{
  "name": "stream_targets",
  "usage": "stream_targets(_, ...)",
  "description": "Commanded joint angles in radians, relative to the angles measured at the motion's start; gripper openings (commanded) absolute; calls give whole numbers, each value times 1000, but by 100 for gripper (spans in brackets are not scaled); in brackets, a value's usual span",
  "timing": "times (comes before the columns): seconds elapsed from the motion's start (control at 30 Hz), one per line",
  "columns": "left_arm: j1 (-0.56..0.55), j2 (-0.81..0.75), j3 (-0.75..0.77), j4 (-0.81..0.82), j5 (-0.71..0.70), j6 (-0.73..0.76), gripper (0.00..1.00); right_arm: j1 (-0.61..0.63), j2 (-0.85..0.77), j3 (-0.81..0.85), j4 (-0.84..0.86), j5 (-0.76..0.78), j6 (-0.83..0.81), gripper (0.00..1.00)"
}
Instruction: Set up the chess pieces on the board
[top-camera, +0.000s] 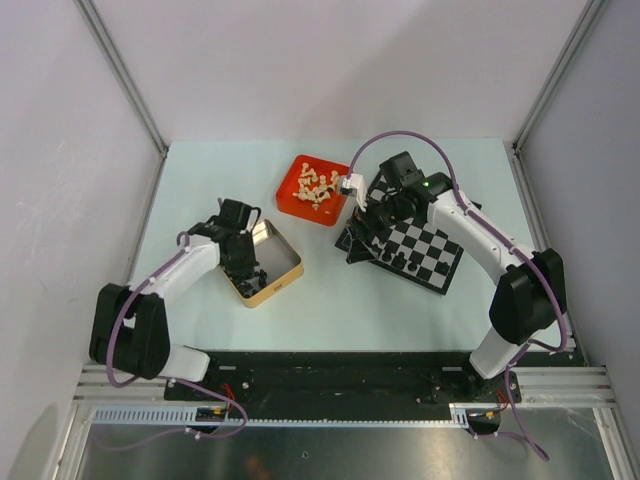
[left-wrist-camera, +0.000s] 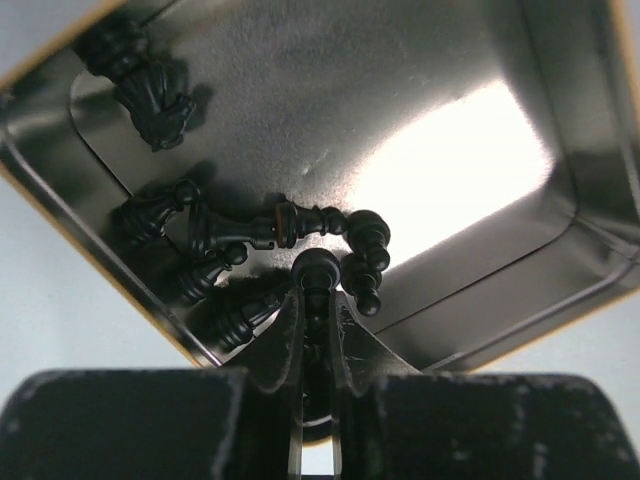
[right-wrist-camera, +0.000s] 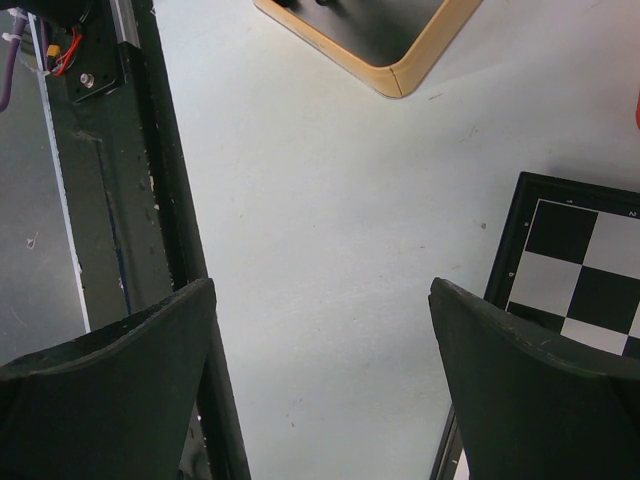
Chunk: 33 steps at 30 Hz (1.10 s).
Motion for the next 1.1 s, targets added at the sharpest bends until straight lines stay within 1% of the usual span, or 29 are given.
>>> stream_targets(0.0, -6, -80, 65, -36, -6, 28, 3, 5, -44, 18, 16, -27, 10, 93)
stream_targets(0.13, -6, -105, 91, -54, -2, 31, 3, 3, -53, 19, 15, -29, 10, 93)
stream_targets(0.3, -26, -110, 152, -60, 64, 25, 3, -10, -66, 19, 15, -26, 8, 93)
stream_targets(0.47, -116, -48, 255, -63, 90, 18, 2, -52, -89, 19, 10, -23, -6, 93)
stream_targets(0.6, -198, 48, 350, -62, 90, 16, 3, -125, -116, 10, 10, -35, -1, 93)
stream_targets(0.63, -213, 92, 393, -60, 113, 16, 3, -144, -122, 5, 12, -36, 2, 93)
stream_targets(0.8, -322, 251, 534, -60, 135, 21, 3, -276, -179, -53, 44, -40, 23, 93)
stream_targets(0.83, -334, 283, 586, -62, 144, 24, 3, -296, -188, -61, 50, -40, 37, 93)
stream_targets(0.87, -355, 338, 616, -60, 147, 30, 3, -314, -196, -73, 65, -40, 43, 94)
stream_targets(0.93, -374, 398, 701, -60, 156, 36, 3, -368, -218, -100, 90, -40, 65, 94)
stream_targets(0.97, -377, 459, 731, -62, 161, 42, 3, -386, -227, -108, 96, -41, 71, 94)
stream_targets(1.07, -386, 537, 846, -65, 176, 51, 3, -444, -251, -137, 118, -50, 92, 94)
